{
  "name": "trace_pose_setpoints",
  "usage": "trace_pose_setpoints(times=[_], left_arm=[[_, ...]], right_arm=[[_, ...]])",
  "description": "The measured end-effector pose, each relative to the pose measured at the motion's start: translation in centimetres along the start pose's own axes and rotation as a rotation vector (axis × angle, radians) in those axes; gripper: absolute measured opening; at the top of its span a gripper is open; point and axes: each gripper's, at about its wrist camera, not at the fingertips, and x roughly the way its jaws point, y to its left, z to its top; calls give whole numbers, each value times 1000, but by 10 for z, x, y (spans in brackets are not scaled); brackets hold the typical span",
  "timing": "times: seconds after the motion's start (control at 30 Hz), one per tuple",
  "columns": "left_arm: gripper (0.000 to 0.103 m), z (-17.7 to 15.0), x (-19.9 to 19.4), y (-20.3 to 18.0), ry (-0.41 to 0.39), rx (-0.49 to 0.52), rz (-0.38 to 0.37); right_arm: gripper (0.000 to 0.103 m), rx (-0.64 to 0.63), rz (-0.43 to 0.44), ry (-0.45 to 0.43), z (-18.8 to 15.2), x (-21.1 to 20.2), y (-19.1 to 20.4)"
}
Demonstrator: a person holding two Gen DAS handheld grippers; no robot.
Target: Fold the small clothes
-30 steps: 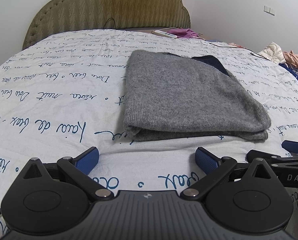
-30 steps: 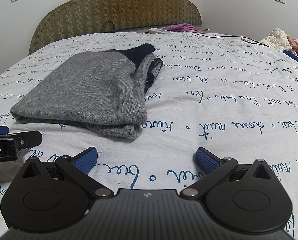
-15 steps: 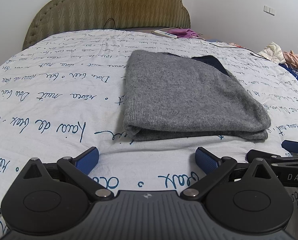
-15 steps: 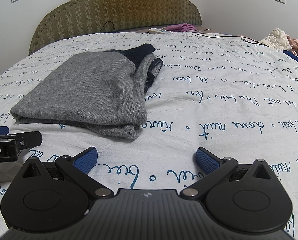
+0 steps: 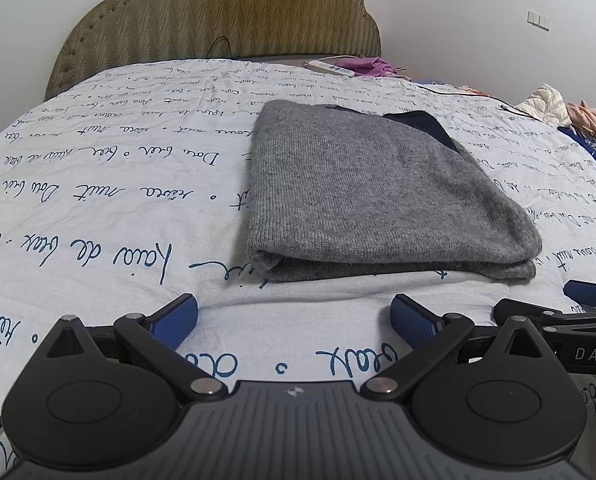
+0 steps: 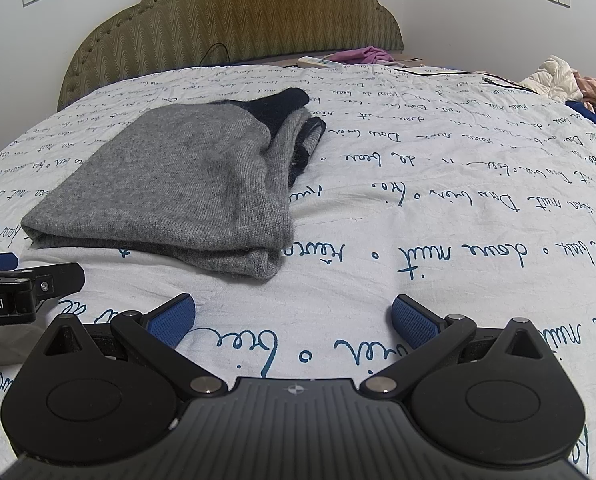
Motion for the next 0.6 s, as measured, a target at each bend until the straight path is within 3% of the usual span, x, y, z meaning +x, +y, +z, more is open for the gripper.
trace_pose_setpoints(times=[0.6], left_arm=[[103,1,-4,1,27,9,-18]], right_arm=[[102,1,0,0,0,0,0]])
